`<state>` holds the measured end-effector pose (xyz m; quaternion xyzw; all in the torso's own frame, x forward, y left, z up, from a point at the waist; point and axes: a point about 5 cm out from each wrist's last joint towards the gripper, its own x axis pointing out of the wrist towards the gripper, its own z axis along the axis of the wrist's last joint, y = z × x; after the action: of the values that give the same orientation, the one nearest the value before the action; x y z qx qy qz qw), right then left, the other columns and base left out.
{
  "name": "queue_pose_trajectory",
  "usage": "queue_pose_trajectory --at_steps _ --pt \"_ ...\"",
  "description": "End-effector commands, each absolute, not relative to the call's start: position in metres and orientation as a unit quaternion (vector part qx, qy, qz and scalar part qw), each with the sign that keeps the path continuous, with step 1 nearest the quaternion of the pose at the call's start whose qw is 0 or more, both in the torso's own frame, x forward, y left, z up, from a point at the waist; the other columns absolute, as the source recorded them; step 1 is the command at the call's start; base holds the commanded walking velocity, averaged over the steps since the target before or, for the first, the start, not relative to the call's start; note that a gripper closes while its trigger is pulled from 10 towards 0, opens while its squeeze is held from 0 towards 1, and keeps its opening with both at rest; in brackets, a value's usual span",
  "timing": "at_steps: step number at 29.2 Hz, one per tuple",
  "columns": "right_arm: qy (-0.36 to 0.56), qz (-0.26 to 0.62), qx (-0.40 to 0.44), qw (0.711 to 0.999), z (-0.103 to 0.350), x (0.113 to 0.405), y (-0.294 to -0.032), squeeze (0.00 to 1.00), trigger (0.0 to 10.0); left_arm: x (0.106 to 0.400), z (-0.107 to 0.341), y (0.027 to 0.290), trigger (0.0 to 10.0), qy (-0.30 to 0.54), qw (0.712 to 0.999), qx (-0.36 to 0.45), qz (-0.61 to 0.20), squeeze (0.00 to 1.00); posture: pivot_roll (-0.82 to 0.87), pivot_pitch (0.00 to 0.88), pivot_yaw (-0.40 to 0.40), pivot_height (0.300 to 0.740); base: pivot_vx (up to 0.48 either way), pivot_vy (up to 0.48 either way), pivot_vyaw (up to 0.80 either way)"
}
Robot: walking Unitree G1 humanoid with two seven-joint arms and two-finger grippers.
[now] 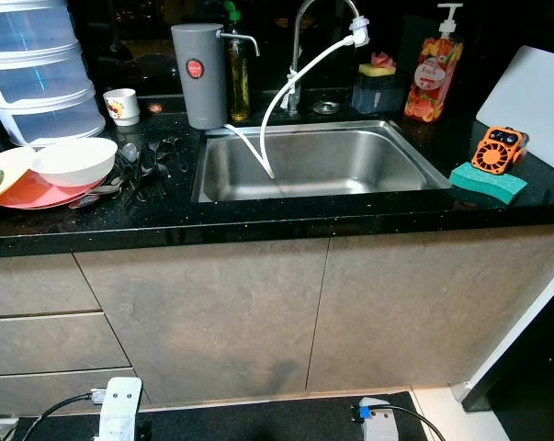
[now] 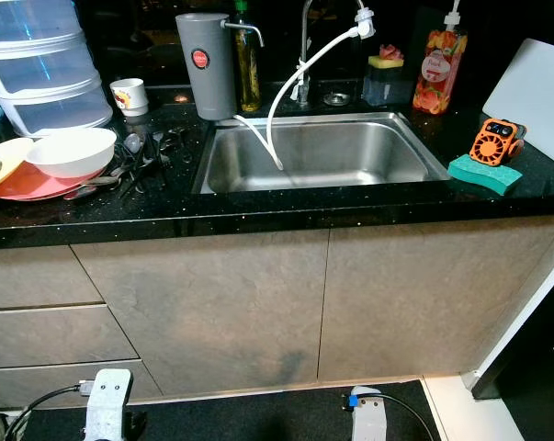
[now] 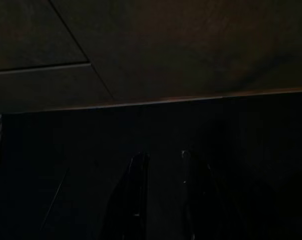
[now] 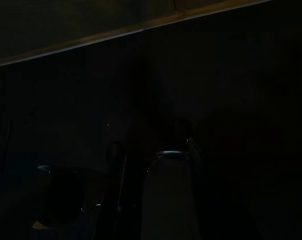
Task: Kitchen organization
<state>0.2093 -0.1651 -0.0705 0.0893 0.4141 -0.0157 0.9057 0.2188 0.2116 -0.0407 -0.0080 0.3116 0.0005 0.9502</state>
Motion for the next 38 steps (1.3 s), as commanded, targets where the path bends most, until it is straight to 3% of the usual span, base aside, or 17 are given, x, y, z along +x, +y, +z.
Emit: queue_pose_trajectory --at_steps 1,15,26,38 --pt "0.418 -0.015 0.087 0.904 -0.0716 0.2081 -0.1638 0.0 10.0 0.2155 -0.0439 0.2124 10.0 0.316 0.949 -0.018 0.006 0.0 0.08 0.081 0.057 0.74 0.0 0.409 0.0" --pt "0.418 -0.01 0.083 0.904 -0.0711 0.21 -0.1621 0.0 10.0 0.2194 -0.0422 0.2116 10.0 0.309 0.951 -0.029 0.008 0.0 0.09 0.086 0.039 0.74 0.0 0.411 0.0" --pt "0.42 -0.011 0.085 0.904 -0.0717 0.2095 -0.161 0.0 10.0 0.2218 -0.0431 0.2146 10.0 0.332 0.943 0.015 -0.012 0.0 0.1 0.087 0.044 0.74 0.0 -0.353 0.0" --pt "0.422 -0.015 0.069 0.904 -0.0724 0.2075 -0.1684 0.0 10.0 0.2163 -0.0484 0.2125 10.0 0.333 0.943 -0.019 -0.004 0.0 0.08 0.069 0.035 0.74 0.0 0.0 0.0"
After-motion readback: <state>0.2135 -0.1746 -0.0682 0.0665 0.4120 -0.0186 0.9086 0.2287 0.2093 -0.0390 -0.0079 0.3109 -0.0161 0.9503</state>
